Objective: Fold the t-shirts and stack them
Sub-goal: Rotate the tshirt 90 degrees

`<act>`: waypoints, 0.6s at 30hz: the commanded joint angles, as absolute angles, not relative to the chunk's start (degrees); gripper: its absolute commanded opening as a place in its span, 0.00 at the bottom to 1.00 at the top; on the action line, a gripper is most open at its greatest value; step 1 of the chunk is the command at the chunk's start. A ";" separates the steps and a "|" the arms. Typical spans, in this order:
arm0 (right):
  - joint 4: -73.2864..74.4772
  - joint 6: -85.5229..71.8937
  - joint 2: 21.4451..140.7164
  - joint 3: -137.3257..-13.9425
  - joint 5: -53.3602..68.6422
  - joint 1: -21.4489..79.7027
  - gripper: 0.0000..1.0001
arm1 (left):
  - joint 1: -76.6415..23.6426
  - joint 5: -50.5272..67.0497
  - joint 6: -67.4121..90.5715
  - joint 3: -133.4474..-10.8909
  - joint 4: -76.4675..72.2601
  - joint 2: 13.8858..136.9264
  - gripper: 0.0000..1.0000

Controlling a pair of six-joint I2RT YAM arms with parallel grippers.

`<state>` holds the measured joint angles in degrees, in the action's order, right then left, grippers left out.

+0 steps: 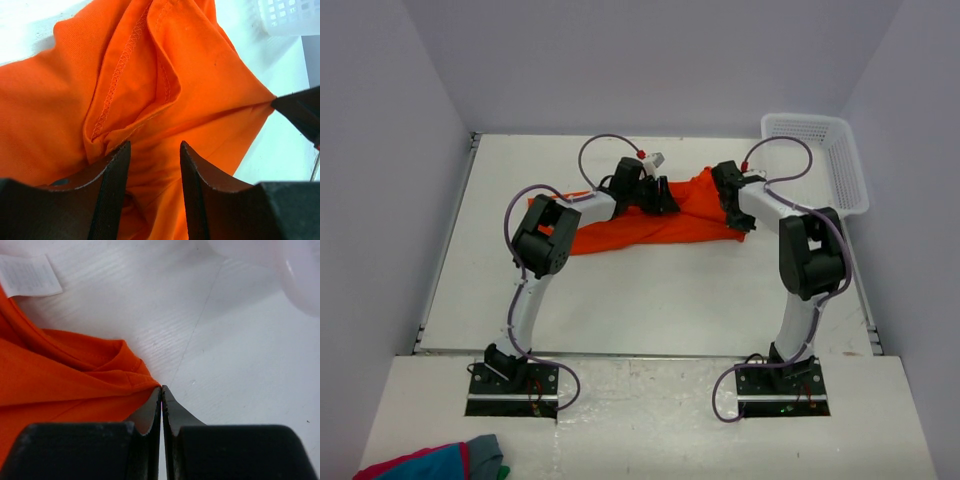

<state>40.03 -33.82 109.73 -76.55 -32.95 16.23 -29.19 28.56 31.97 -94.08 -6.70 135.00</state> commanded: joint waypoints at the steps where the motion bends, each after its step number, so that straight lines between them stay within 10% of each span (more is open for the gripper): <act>1: 44.81 -32.96 112.31 -80.68 -40.68 14.33 0.00 | -27.33 26.19 30.94 -91.76 -3.96 134.12 0.47; 11: 38.67 -30.85 100.21 -72.16 -34.65 14.41 0.50 | -27.25 28.39 31.99 -92.46 -5.18 134.30 0.47; 18: 32.53 -27.78 93.79 -66.90 -20.34 14.59 0.47 | -27.25 29.00 32.43 -91.32 -5.80 133.51 0.47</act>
